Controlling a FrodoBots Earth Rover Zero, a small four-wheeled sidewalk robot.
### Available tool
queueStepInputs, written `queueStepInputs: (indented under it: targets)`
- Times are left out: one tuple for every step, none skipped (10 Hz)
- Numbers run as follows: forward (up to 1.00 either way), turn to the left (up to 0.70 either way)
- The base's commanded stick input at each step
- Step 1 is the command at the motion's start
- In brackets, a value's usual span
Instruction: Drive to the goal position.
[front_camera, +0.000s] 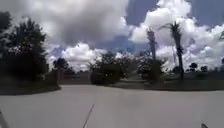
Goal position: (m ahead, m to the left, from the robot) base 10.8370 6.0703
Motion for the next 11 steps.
queueStepInputs:
  targets:
    - [0.85, 0.00]
    - [0.85, 0.22]
    - [0.85, 0.34]
    - [0.85, 0.34]
    - [0.85, 0.34]
    - [0.85, 0.27]
    - [0.85, 0.00]
    - [0.85, 0.00]
    - [0.85, 0.00]
    - [0.85, 0.00]
    - [0.85, 0.00]
